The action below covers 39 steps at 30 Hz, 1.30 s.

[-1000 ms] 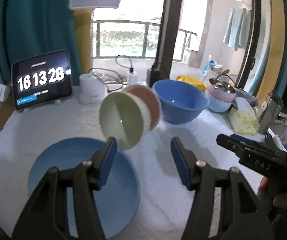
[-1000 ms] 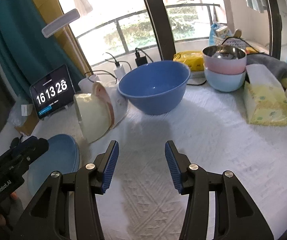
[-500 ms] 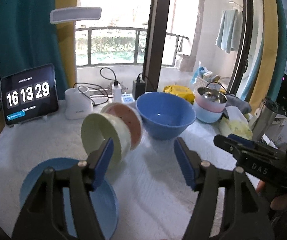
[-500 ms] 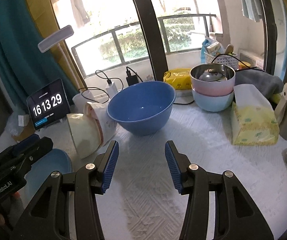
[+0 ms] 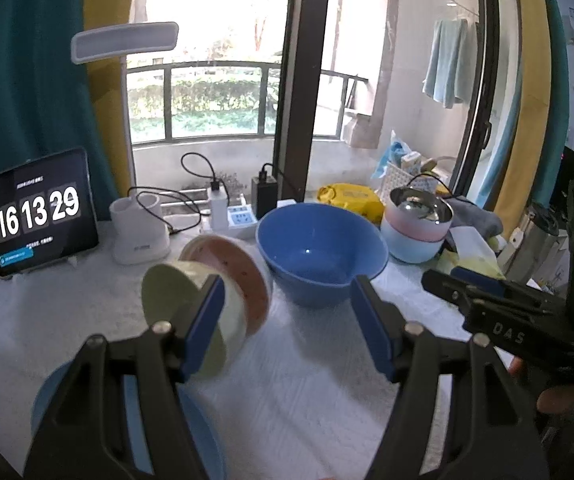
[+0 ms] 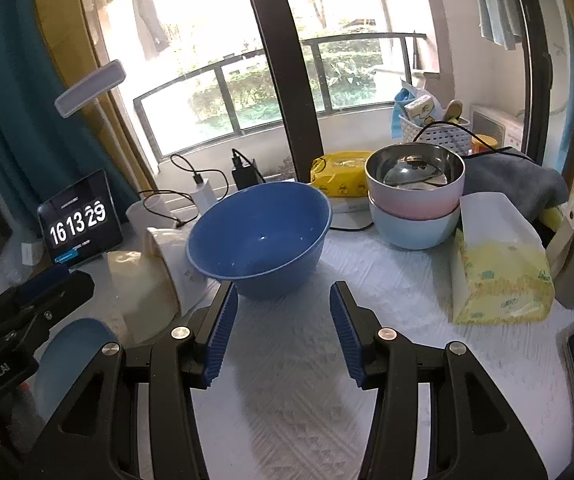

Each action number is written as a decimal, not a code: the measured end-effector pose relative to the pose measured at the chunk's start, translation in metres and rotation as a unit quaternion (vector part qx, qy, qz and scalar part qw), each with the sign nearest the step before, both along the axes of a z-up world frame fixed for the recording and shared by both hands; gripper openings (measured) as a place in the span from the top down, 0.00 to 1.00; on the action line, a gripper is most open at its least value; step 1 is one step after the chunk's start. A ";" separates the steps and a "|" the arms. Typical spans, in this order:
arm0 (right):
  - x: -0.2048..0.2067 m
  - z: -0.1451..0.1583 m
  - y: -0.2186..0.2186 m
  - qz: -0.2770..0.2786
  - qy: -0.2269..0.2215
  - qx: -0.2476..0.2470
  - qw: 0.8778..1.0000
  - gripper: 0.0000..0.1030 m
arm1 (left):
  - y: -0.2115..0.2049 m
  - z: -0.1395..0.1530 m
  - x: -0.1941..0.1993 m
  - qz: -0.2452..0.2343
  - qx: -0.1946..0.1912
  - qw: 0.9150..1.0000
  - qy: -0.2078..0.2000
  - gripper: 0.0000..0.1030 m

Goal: Organize plates and bowls

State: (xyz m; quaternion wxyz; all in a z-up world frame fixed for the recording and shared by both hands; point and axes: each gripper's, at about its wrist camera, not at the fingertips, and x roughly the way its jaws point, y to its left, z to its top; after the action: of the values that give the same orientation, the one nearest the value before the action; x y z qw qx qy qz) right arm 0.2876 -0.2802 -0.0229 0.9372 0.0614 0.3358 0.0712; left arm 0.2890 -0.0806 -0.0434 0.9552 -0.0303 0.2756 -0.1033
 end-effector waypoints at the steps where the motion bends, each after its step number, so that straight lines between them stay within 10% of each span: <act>1: 0.004 -0.001 -0.001 0.000 0.000 0.001 1.000 0.51 | -0.001 0.000 0.002 0.000 0.001 1.000 -0.001 0.35; 33: 0.095 -0.073 -0.003 -0.023 0.078 -0.014 0.997 0.51 | -0.014 -0.042 0.053 0.002 -0.001 0.999 0.043 0.35; 39: 0.099 -0.092 -0.014 -0.029 0.106 -0.006 0.994 0.79 | -0.024 -0.047 0.056 0.002 0.018 0.999 0.042 0.35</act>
State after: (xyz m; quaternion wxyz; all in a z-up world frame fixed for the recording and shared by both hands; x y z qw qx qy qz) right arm 0.3861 -0.2943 -0.1148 0.8983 0.0728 0.4320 0.0347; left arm 0.3450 -0.1045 -0.0906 0.9434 -0.0178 0.3173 -0.0945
